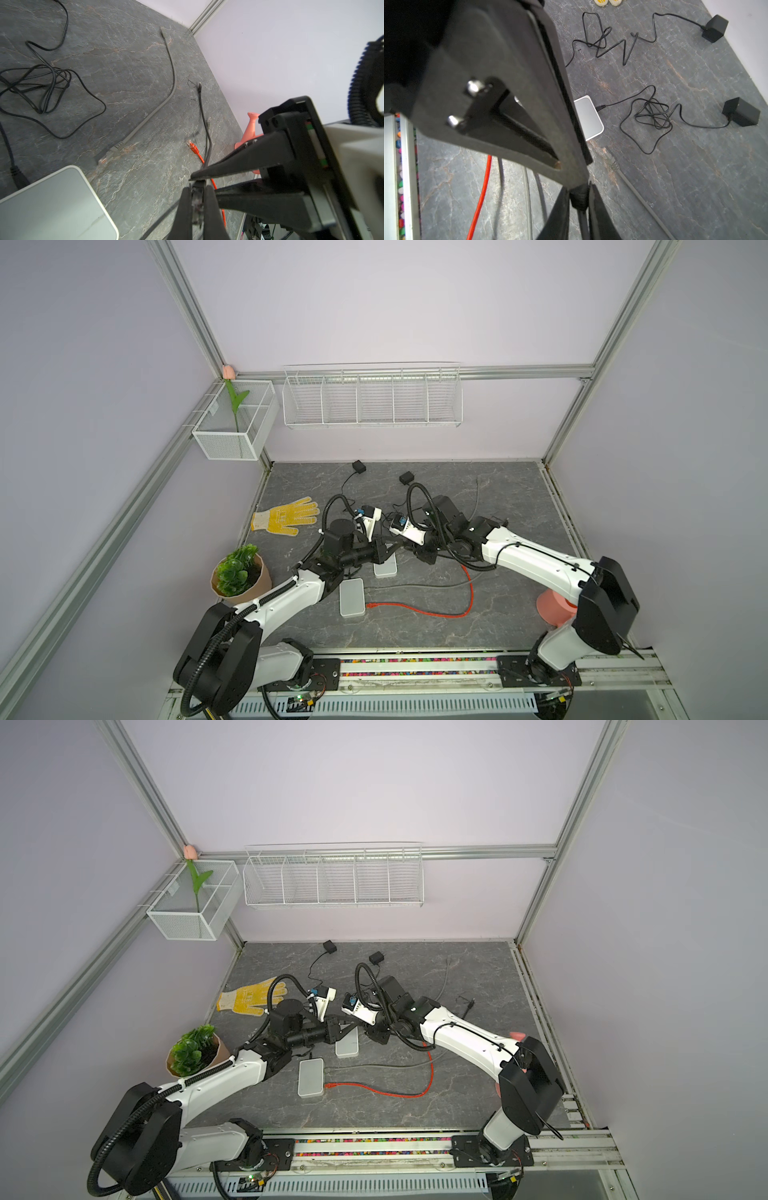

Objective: Insert the plug into the switch port
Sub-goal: 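Align the grey plug tip with the router's side port using the right gripper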

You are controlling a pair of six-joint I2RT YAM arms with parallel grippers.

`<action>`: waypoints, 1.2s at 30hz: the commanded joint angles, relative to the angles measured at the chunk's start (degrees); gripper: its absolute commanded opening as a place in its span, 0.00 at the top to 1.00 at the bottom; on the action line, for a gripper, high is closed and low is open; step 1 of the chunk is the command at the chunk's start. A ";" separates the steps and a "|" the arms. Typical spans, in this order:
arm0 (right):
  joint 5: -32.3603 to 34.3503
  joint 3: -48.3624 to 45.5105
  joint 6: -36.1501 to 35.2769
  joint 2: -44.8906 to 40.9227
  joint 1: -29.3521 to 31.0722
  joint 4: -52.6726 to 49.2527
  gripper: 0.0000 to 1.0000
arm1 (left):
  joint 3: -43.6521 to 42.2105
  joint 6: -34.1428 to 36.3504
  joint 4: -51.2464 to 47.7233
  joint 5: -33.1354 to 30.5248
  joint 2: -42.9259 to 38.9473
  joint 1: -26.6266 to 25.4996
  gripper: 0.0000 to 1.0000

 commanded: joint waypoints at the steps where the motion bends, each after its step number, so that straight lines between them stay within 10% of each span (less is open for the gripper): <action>1: 1.31 0.24 0.46 0.13 -0.07 0.96 0.84 | 0.45 -0.49 0.11 0.76 -0.60 -0.25 1.00; 4: 1.73 -1.14 0.81 -1.05 -0.05 1.94 0.85 | 0.45 -0.41 -0.80 0.21 -0.64 -0.22 0.98; 7: 2.80 -1.97 0.70 -2.06 -0.11 1.63 0.86 | 1.19 0.65 -4.27 -1.48 -0.72 -0.22 0.60; 10: 4.70 -1.38 -0.27 -1.37 -0.48 -1.65 0.88 | 2.91 2.23 -13.75 -10.07 -2.11 0.08 0.50; 19: 4.63 4.63 -0.98 7.48 -2.97 -15.89 0.93 | -0.34 -1.67 -22.55 -27.96 -3.96 2.62 0.46; 36: 0.11 16.17 -2.91 25.51 -1.69 -25.81 0.93 | 3.53 -2.80 -15.44 -19.13 15.25 4.23 0.60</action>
